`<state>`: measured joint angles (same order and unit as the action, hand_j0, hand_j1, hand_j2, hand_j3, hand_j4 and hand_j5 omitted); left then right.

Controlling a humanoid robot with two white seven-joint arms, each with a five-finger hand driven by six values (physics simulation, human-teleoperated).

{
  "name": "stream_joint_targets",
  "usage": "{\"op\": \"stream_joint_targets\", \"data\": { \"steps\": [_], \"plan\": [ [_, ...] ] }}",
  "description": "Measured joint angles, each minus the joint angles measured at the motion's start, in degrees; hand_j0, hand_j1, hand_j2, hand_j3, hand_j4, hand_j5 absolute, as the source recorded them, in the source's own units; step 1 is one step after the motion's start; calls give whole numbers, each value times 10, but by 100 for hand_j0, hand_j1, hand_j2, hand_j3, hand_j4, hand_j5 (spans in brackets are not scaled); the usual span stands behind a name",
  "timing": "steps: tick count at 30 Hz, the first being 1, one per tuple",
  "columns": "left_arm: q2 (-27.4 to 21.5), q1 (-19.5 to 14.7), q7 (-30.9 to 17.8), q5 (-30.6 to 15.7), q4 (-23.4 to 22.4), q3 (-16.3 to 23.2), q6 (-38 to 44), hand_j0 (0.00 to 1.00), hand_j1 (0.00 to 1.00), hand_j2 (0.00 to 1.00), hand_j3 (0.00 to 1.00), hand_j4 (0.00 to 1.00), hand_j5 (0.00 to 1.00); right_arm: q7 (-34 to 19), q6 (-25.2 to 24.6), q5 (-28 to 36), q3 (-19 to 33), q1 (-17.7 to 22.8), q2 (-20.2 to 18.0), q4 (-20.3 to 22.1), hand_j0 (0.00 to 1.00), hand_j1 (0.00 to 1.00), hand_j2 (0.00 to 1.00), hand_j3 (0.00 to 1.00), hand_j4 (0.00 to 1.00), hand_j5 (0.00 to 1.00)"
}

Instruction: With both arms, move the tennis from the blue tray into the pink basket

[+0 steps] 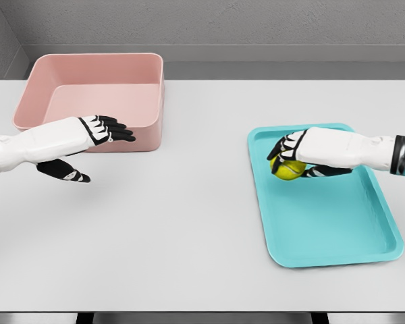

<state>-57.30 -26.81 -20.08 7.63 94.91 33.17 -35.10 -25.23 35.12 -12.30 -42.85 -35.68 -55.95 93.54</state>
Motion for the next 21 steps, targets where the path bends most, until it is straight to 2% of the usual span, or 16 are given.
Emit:
{"op": "stream_joint_targets", "data": {
  "steps": [21],
  "plan": [
    [-12,4,1,-4,-1,0,0,100,100,100,100,100,100,1,0,1,-2,-35,59,16,59,59,59,59,59,59]
  ]
}}
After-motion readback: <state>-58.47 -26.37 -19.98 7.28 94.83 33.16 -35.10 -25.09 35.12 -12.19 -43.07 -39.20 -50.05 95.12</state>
